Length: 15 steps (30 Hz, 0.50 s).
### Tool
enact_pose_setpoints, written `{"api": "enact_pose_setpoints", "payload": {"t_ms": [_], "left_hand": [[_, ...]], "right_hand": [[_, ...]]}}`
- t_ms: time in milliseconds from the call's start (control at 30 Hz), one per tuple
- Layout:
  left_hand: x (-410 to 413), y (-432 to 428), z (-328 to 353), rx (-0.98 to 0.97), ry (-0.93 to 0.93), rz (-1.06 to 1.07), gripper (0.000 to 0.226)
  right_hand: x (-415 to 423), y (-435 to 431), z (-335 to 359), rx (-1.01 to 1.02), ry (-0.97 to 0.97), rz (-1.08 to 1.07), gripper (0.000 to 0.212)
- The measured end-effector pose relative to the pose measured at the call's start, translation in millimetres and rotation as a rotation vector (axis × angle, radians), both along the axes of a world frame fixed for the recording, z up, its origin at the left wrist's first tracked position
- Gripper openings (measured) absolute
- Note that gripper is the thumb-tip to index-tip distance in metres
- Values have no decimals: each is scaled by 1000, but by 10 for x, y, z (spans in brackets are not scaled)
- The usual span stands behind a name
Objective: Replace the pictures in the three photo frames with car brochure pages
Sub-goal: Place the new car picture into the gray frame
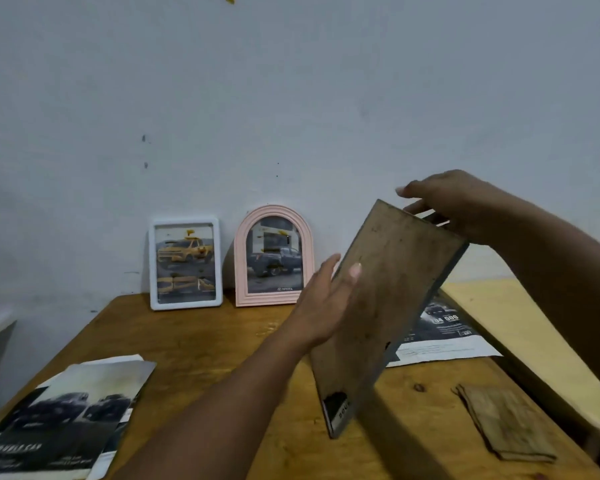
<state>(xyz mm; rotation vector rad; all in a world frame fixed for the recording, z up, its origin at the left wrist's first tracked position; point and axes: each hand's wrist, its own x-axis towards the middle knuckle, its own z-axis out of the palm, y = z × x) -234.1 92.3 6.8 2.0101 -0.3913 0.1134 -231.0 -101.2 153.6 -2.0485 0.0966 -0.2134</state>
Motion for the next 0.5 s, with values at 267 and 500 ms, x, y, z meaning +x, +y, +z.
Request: {"api": "enact_pose_setpoints", "payload": {"t_ms": [267,500], "left_hand": [[-86,547,1093,-149,-197,108,74],[-266,1229,1100,-108,-103,181,63]], "right_hand": [[28,983,216,10,-106,254,54],[-62,1441,-274,-104,-205,330,50]]}}
